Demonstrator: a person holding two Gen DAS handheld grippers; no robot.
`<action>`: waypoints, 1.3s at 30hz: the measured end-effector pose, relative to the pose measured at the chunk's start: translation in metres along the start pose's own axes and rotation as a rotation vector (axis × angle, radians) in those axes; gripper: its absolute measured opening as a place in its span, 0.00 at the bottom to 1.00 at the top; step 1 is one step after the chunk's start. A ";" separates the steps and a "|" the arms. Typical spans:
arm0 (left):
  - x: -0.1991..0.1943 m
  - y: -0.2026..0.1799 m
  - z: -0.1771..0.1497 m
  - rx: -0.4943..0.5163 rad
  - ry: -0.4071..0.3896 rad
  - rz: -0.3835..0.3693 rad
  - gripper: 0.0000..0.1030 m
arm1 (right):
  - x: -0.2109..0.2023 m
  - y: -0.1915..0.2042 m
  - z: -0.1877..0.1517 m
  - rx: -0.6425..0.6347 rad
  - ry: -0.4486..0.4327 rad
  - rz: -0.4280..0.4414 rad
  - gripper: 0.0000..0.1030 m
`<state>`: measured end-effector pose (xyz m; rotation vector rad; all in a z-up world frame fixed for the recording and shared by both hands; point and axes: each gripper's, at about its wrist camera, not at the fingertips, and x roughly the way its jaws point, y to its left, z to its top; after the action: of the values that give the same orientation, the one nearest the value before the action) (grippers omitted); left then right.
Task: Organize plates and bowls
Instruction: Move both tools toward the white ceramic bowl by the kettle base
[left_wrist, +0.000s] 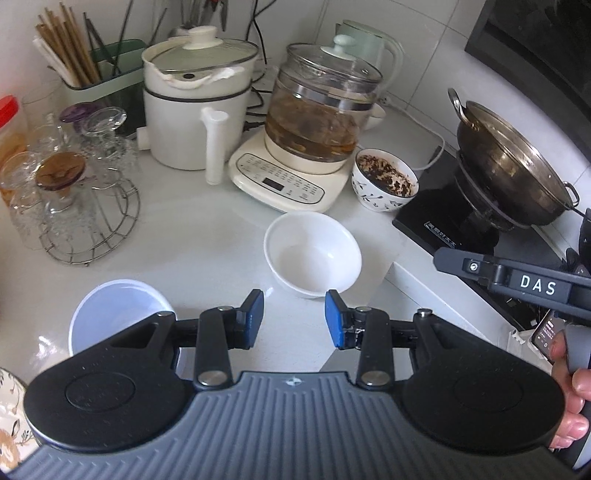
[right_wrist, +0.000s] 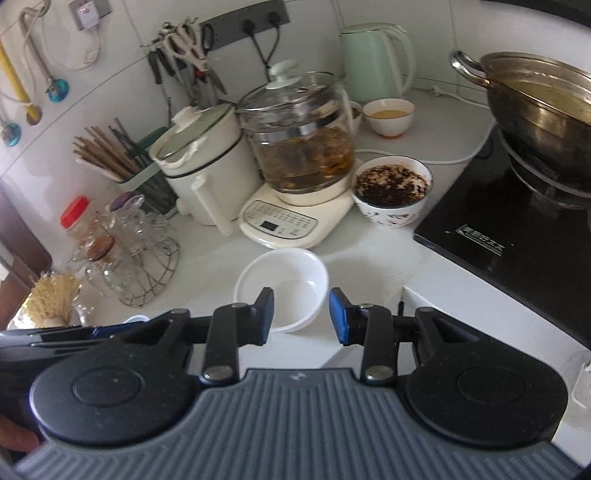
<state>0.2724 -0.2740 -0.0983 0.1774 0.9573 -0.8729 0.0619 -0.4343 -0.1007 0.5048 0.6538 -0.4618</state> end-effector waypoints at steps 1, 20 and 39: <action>0.002 -0.001 0.002 0.001 0.004 -0.002 0.41 | 0.000 -0.004 0.001 0.012 -0.006 -0.004 0.36; 0.064 -0.003 0.035 -0.046 0.071 0.016 0.50 | 0.061 -0.059 0.026 0.155 0.064 0.040 0.38; 0.122 0.039 0.045 -0.282 0.136 0.013 0.49 | 0.159 -0.079 0.040 0.188 0.292 0.225 0.54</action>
<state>0.3624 -0.3401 -0.1752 0.0015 1.1938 -0.7115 0.1484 -0.5580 -0.2027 0.8244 0.8263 -0.2383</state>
